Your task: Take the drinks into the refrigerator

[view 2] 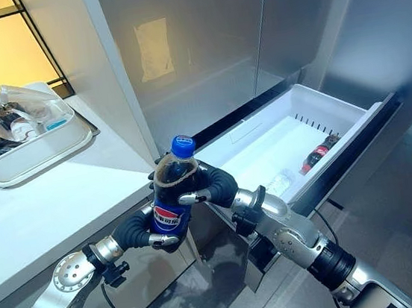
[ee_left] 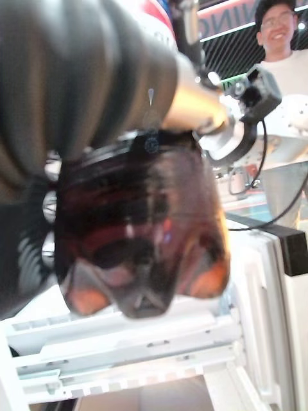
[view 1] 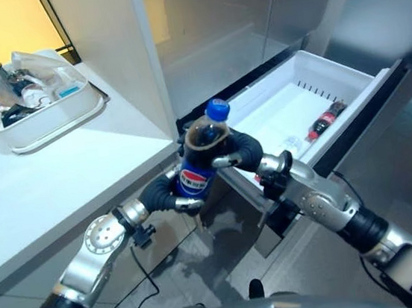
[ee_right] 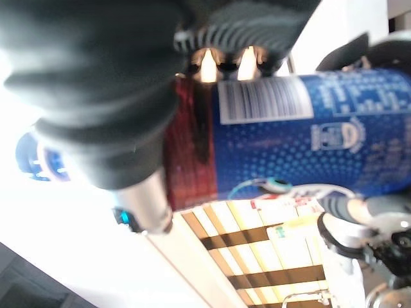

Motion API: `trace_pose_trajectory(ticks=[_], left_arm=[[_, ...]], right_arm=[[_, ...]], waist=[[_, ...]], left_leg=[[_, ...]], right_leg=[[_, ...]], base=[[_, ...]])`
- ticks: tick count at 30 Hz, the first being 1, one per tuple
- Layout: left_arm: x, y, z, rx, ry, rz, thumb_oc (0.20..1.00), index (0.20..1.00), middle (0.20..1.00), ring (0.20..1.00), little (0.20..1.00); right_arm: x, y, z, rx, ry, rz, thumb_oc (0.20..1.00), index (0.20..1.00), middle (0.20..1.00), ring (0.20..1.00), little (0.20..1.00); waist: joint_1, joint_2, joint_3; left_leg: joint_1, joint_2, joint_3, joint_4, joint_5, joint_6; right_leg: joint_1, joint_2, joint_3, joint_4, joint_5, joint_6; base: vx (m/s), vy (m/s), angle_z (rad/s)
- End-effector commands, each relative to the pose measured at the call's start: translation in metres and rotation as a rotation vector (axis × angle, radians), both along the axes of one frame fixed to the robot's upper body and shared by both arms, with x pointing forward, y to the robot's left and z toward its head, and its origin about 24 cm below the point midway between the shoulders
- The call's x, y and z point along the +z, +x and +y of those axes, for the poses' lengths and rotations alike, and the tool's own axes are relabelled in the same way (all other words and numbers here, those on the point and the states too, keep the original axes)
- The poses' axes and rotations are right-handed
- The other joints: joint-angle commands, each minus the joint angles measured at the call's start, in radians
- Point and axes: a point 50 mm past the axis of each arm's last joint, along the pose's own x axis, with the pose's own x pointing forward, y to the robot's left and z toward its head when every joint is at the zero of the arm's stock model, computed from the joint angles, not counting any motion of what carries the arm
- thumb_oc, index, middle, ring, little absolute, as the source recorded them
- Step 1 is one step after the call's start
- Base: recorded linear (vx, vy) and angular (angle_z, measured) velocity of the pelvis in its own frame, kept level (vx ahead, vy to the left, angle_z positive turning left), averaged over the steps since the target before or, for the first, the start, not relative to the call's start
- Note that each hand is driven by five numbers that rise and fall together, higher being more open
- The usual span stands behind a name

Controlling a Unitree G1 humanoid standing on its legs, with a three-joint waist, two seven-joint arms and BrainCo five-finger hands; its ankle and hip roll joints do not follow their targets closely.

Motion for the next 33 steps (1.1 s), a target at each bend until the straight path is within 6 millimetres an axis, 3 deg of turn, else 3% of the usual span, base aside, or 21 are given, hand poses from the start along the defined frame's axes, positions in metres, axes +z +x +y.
trace_pose_trajectory(ticks=[1,15,16,17,18,33], left_arm=[[0.0469,0.0168,0.0038,0.016,-0.120,-0.211,0.200,0.200,0.200,0.200,0.200],[0.0446,0.0221,0.0058,0.025,-0.111,-0.199,0.200,0.200,0.200,0.200,0.200],[0.0447,0.0221,0.0058,0.025,-0.111,-0.199,0.200,0.200,0.200,0.200,0.200],[0.0443,0.0224,0.0060,0.027,-0.110,-0.199,0.200,0.200,0.200,0.200,0.200],[0.0440,0.0227,0.0059,0.030,-0.110,-0.199,0.200,0.200,0.200,0.200,0.200],[0.0390,0.0262,0.0039,0.054,-0.103,-0.202,0.200,0.200,0.200,0.200,0.200]], right_arm=[[0.0486,-0.0253,0.0271,0.218,0.116,-0.222,0.200,0.200,0.200,0.200,0.200],[0.0411,-0.0240,0.0269,0.245,0.074,-0.176,0.200,0.200,0.200,0.200,0.200],[0.0411,-0.0240,0.0269,0.245,0.074,-0.176,0.335,0.335,0.335,0.335,0.335],[0.0410,-0.0238,0.0270,0.246,0.071,-0.176,0.875,0.875,0.875,0.875,0.875],[0.0407,-0.0237,0.0269,0.245,0.068,-0.175,1.000,1.000,1.000,1.000,1.000],[0.0430,-0.0213,0.0240,0.211,0.003,-0.251,1.000,1.000,1.000,1.000,1.000]], waist=[[0.015,-0.016,-0.014],[0.013,-0.018,-0.014],[0.013,-0.018,-0.014],[0.014,-0.018,-0.014],[0.013,-0.018,-0.014],[0.007,-0.018,-0.017]], left_leg=[[0.003,-0.018,-0.044,0.001,-0.060,0.017],[0.002,-0.016,-0.047,0.001,-0.058,0.014],[0.002,-0.016,-0.047,0.001,-0.058,0.014],[0.002,-0.016,-0.047,0.001,-0.058,0.014],[0.001,-0.016,-0.047,0.001,-0.058,0.014],[0.002,-0.015,-0.047,0.001,-0.058,0.014]], right_leg=[[0.011,-0.052,-0.016,0.106,-0.070,0.109],[0.009,-0.049,-0.014,0.105,-0.071,0.106],[0.009,-0.049,-0.014,0.105,-0.071,0.106],[0.010,-0.049,-0.014,0.104,-0.071,0.105],[0.010,-0.049,-0.015,0.103,-0.071,0.105],[0.013,-0.050,-0.016,0.102,-0.071,0.105]], base=[[0.00,0.000,0.00],[0.00,0.000,0.00],[0.00,0.000,0.00],[0.00,0.000,0.00],[0.00,0.000,0.00],[0.00,0.000,0.00]])
